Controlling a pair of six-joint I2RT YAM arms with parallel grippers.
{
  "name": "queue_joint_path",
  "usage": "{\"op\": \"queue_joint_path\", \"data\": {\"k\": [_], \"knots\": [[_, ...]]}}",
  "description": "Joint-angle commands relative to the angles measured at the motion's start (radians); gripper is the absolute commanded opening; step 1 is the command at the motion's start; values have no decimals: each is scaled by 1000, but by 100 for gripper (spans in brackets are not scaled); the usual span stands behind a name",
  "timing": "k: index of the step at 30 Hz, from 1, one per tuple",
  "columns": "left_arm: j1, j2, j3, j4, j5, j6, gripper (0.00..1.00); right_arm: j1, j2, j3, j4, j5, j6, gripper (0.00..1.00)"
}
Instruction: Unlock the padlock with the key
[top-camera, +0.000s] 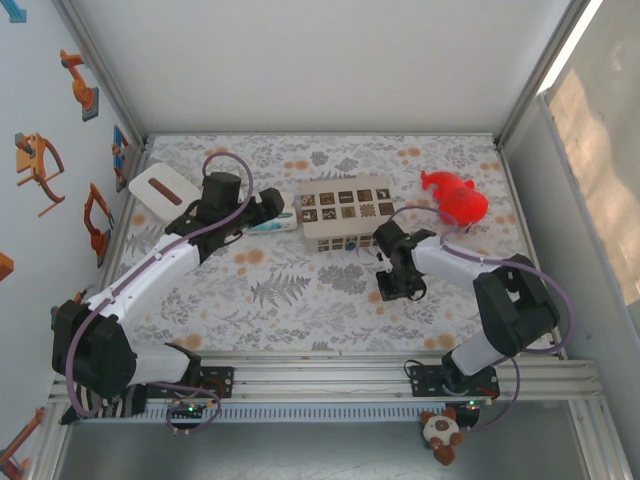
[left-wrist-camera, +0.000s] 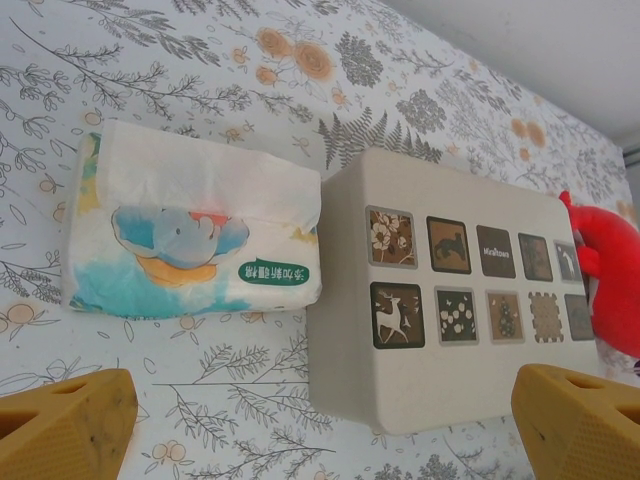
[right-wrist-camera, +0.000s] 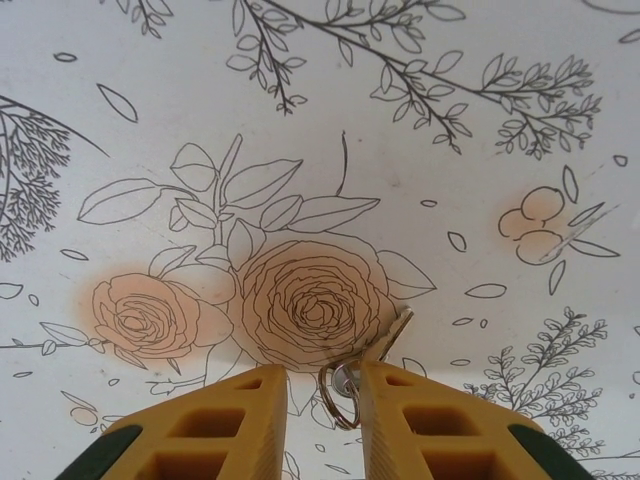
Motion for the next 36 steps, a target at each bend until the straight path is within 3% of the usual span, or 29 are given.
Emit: {"op": "queue_joint_path", "data": {"k": [1,20,26,31,36], "knots": [[8,-1,15,-14,12,20,96,14,29,27,-34,53,14,24],[22,-54,4,-52,-27,40,96,36,70,44,-42,74,15,11],[37,-85,-2,-69,-41,50,96,48,75,53,-50,98,20,1],[65,-121,-8,-87,-32,50,96,48,-4,68,-57,115,-6,0],[119,-161,-21,-80,67,4,96,51,-154,109,-41,105,-103,0]]}}
